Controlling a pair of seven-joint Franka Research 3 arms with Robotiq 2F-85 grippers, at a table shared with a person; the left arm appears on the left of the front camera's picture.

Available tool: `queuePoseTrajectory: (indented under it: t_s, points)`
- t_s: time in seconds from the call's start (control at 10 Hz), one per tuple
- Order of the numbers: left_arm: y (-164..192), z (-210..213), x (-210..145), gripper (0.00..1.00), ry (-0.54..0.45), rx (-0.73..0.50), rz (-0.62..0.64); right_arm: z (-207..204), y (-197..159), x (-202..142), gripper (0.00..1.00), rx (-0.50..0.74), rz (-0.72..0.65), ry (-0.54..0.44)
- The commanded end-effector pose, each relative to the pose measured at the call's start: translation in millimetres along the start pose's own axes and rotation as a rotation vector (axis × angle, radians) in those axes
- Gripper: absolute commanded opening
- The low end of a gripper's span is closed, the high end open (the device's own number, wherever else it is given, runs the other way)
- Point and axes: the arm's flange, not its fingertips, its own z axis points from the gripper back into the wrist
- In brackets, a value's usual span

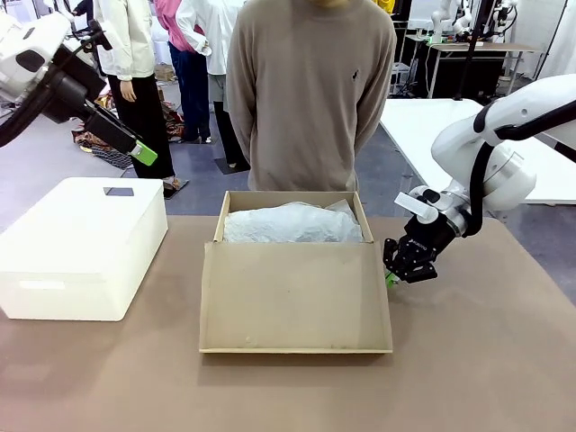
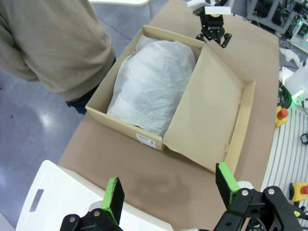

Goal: Pack the shoes into the box.
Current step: Close the Shoes Box.

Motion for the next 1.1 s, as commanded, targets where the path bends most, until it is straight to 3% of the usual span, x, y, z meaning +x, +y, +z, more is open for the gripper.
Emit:
queuePoseTrajectory:
  t_s: [0.0, 1.0]
  points:
    - [-1, -1, 0, 1.0, -0.023, -0.002, 0.01, -18, 5, -7, 0.0, -0.049, 0.085, 0.004]
    - [-1, -1, 0, 1.0, -0.023, -0.002, 0.01, -37, 14, 4, 0.0, 0.03, 0.134, -0.074]
